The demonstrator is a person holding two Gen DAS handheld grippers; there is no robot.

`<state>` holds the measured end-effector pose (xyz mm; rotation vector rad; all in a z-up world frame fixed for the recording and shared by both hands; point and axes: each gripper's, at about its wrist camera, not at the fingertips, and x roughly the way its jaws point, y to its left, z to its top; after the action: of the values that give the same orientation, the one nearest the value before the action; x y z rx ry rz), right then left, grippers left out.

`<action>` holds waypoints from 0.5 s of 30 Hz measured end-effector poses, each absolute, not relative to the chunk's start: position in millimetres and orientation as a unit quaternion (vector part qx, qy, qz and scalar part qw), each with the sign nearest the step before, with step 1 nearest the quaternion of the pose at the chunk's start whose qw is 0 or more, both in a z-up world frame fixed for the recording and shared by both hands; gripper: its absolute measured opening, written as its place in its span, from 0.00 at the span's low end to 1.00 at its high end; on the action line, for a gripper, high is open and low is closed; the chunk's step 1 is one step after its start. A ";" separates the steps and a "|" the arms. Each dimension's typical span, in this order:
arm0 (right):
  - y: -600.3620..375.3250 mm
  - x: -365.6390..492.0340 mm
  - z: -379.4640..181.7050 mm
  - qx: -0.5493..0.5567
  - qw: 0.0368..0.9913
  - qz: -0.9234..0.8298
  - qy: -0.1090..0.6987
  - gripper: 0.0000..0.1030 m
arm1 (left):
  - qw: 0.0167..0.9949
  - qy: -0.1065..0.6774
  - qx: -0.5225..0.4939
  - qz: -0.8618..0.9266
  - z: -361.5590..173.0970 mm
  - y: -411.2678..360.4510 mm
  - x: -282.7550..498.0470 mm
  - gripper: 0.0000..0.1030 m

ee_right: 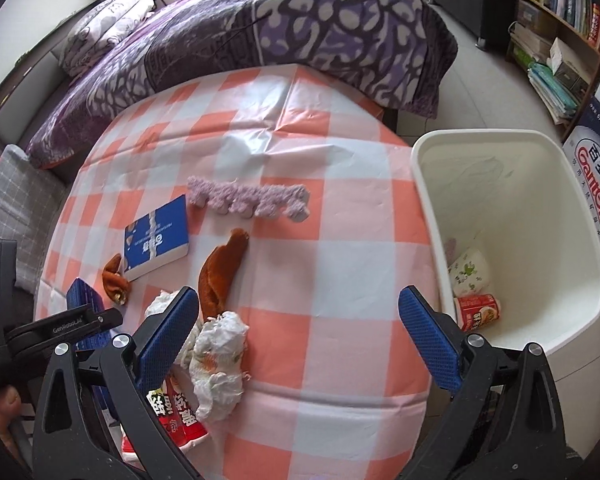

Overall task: Collect trash
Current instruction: 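Grasp the blue cardboard box with the left gripper while the right gripper grasps the red noodle wrapper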

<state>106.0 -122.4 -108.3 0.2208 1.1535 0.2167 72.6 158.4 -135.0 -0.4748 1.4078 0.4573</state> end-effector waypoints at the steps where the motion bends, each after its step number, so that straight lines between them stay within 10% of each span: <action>1: -119.0 104.7 -109.8 0.102 0.824 0.107 0.546 0.93 | 0.711 0.639 -0.213 0.205 -135.8 162.3 71.6 0.75; 6: -110.9 101.2 -114.2 0.111 0.807 0.135 0.564 0.93 | 0.702 0.663 -0.187 0.181 -147.0 169.1 65.7 0.74; 10: -98.5 93.9 -111.0 0.112 0.796 0.169 0.570 0.93 | 0.718 0.659 -0.152 0.163 -138.5 162.3 58.9 0.38; 15: -67.8 81.1 -114.2 0.074 0.769 0.241 0.588 0.93 | 0.739 0.632 -0.172 0.157 -119.9 178.7 55.4 0.36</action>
<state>81.1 -67.8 -114.2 0.1597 1.2748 0.5237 55.4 178.7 -119.9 -0.3779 1.3858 0.3449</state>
